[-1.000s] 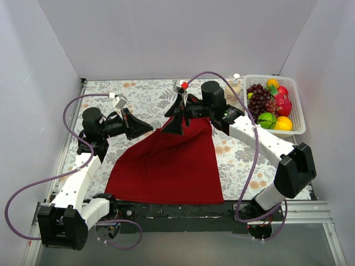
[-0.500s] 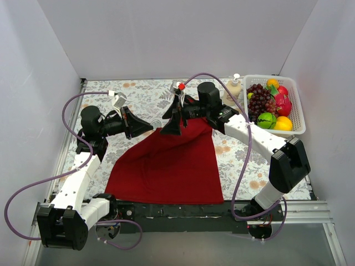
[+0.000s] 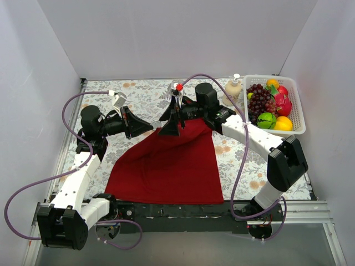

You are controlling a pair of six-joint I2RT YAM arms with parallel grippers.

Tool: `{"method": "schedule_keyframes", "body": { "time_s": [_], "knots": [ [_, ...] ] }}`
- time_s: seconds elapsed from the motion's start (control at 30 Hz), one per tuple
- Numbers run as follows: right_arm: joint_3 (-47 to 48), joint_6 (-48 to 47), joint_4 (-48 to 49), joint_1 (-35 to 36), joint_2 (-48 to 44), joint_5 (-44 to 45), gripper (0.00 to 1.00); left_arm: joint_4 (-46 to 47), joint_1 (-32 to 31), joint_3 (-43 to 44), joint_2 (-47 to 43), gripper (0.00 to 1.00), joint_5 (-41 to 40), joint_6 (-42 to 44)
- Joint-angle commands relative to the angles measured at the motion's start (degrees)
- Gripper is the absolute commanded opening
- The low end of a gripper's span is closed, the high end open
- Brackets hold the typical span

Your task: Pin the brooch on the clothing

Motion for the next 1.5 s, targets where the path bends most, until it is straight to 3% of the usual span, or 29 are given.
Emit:
{"method": "schedule_keyframes", "body": {
  "time_s": [0.0,0.23,0.7,1.47],
  "knots": [
    [3.24,1.68,2.98,0.31,1.07,-1.16,0.90,0.03,0.14,2.97,-0.50,0.00,1.37,-0.16],
    [3.33,3.88,5.53,0.23,1.34,-0.98,0.82,-0.85,0.22,3.06,-0.58,0.00,1.37,0.37],
    [2.81,6.17,8.61,0.23,0.46,-1.07,0.79,-1.29,0.14,3.15,-0.50,0.00,1.19,0.46],
    [3.77,7.22,8.43,0.23,1.16,-1.86,0.49,-1.64,0.14,4.64,0.38,0.00,1.54,0.28]
  ]
}}
